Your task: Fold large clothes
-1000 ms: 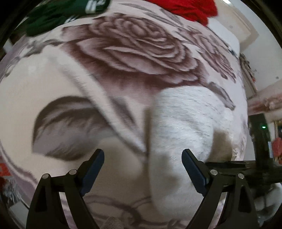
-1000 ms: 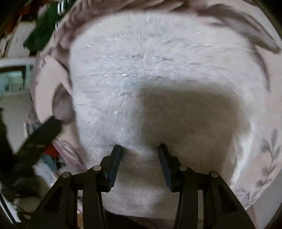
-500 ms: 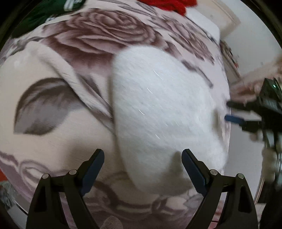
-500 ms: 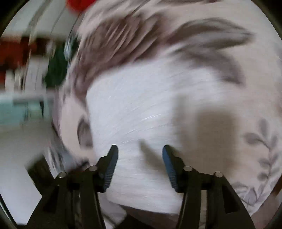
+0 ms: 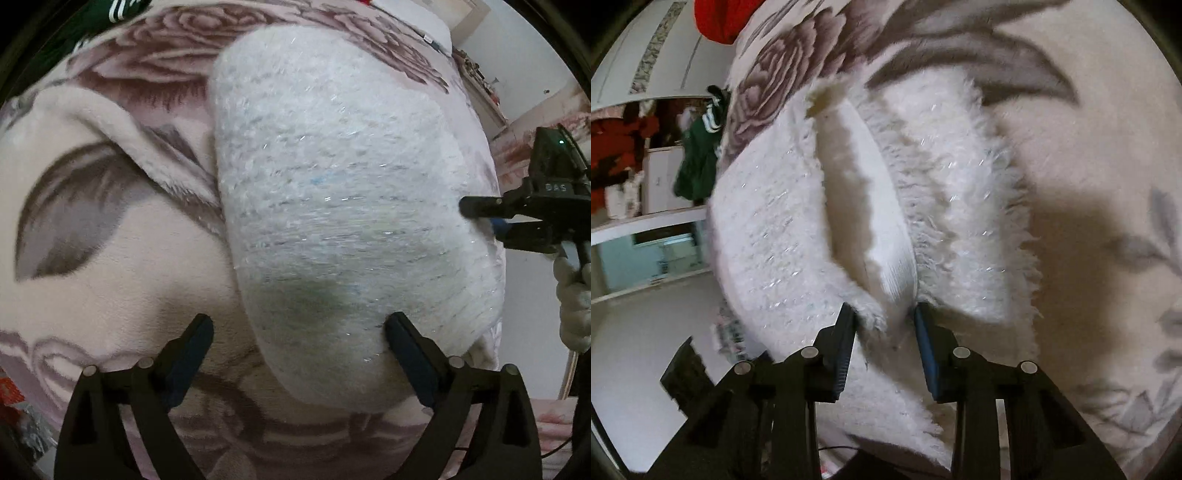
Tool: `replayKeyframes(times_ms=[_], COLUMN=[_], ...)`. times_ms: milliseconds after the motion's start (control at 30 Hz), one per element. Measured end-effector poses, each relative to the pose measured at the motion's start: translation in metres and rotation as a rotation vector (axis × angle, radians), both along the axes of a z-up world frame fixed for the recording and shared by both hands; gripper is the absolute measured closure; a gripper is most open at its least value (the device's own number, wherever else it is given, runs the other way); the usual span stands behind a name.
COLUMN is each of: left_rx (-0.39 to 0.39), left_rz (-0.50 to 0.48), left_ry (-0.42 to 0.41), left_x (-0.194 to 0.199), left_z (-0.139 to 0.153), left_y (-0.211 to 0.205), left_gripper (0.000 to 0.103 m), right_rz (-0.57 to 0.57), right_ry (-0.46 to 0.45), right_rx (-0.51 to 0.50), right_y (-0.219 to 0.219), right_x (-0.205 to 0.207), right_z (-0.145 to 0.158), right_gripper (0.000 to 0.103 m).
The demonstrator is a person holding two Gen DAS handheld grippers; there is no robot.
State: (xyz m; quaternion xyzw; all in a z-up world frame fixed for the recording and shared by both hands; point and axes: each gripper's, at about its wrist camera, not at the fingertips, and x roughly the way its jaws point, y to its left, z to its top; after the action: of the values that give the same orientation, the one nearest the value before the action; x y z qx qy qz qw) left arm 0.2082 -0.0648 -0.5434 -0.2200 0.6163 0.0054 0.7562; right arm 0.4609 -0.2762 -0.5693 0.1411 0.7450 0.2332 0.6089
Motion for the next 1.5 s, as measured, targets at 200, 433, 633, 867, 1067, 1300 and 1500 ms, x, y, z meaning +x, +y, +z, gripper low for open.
replayKeyframes(times_ms=[200, 433, 633, 867, 1067, 1300, 1500], left_rx=[-0.073, -0.234, -0.572, -0.633, -0.623, -0.583, -0.564], left_rz=[0.085, 0.227, 0.288, 0.28, 0.311, 0.255, 0.177], left_ry=[-0.035, -0.068, -0.123, -0.176, -0.231, -0.29, -0.317], left_x=[-0.009, -0.009, 0.014, 0.035, 0.046, 0.08, 0.114], left_z=[0.032, 0.002, -0.046, -0.053, -0.045, -0.01, 0.016], left_y=[0.026, 0.073, 0.082, 0.084, 0.091, 0.101, 0.109], left_gripper=[0.006, 0.006, 0.006, 0.006, 0.011, 0.012, 0.012], right_rz=[-0.038, 0.08, 0.129, 0.119, 0.106, 0.004, -0.068], right_ry=[0.015, -0.098, -0.001, 0.192, 0.227, 0.198, 0.124], right_rx=[0.074, 0.114, 0.182, 0.438, 0.501, 0.655, 0.701], right_y=[-0.034, -0.033, -0.038, -0.028, 0.006, 0.005, 0.006], right_x=[0.008, 0.007, 0.02, 0.03, 0.025, 0.007, 0.012], right_z=[-0.002, -0.021, -0.071, -0.105, -0.116, -0.083, -0.061], right_gripper=[0.026, 0.011, 0.0, 0.0, 0.003, 0.037, 0.038])
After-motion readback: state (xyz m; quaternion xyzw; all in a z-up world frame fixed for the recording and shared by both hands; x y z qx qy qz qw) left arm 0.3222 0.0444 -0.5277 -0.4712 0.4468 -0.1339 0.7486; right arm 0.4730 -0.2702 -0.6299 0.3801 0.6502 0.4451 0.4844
